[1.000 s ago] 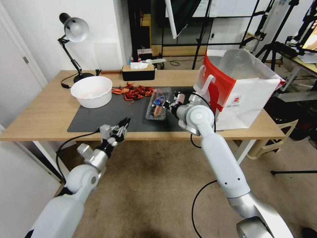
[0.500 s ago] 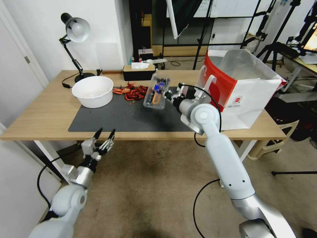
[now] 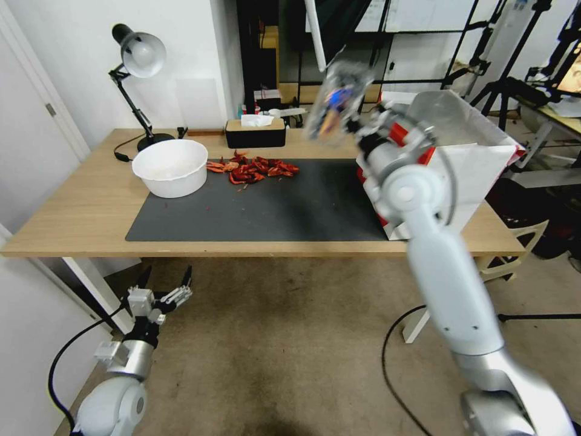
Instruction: Close the takeout container lid, then place the container into the takeout bag.
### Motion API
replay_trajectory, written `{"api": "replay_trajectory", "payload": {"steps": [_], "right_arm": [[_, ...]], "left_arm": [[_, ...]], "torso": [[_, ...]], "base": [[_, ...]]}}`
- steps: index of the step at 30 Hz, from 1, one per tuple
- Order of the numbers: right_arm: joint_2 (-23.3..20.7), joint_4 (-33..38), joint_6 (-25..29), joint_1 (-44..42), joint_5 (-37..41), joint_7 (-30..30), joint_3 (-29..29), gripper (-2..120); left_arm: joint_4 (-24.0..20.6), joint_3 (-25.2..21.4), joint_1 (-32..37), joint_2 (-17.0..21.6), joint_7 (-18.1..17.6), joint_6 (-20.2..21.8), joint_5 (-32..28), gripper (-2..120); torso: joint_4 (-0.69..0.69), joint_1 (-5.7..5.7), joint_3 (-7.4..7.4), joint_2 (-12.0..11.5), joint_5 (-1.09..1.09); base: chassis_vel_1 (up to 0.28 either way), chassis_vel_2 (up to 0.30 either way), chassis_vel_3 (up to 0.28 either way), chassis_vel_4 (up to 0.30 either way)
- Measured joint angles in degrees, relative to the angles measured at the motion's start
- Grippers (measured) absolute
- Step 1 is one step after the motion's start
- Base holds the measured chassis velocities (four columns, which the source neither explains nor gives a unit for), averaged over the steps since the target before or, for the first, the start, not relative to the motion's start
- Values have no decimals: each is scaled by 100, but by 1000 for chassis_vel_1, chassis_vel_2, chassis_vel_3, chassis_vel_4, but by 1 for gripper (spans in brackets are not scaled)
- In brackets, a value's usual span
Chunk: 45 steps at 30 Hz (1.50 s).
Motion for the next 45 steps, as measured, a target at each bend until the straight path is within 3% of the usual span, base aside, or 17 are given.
{"api": "replay_trajectory", "payload": {"steps": [7,13,17,23,26,28,30,33,39,41,43,45], "right_arm": [[-639,-27,-292,19,-85,284,660,0],[-810,20,-513,-239,-312,458,825,0],[-802,105,-689,-412,-207,690,886,0],[-750,338,-1025,-646,579,1228,959,24],[-738,364,-1074,-674,705,1324,968,29],[-691,410,-1144,-780,811,1463,955,49],[-679,414,-1149,-802,804,1458,939,55],[-682,472,-1078,-838,602,1149,895,71],[-713,560,-989,-849,457,923,866,86],[-756,683,-881,-888,321,650,833,96],[-776,733,-831,-920,268,507,824,98],[-863,962,-633,-1103,48,-57,767,100]], "left_arm": [[60,39,-14,-24,24,-17,40,100],[104,132,-88,-20,29,-17,60,100],[117,171,-120,-20,28,-6,62,100],[108,183,-169,-21,15,30,64,100],[100,181,-173,-23,11,34,66,100],[40,173,-176,-32,4,103,70,100],[10,166,-177,-34,3,142,70,100],[-53,140,-177,-38,2,189,70,100],[-78,124,-159,-41,8,194,70,100],[-83,110,-132,-45,13,193,69,100],[-84,105,-124,-47,15,192,69,100],[-92,79,-101,-60,22,186,69,100]], "torso": [[1,0,0,0,-2],[-3,0,0,0,-2],[2,0,0,0,-2],[1,0,0,0,-3],[1,0,0,0,-5],[1,0,0,0,-2],[1,0,0,0,-2],[1,0,0,0,-2],[1,0,1,0,-3],[1,0,1,0,-2],[1,0,1,0,-3],[1,0,1,0,-2]], "base": [[0,0,0,0],[0,0,0,0],[0,0,0,0],[0,0,0,0],[0,0,0,0],[0,0,0,0],[0,0,0,0],[0,0,0,0],[0,0,0,0],[0,0,0,0],[0,0,0,0],[0,0,0,0]]}}
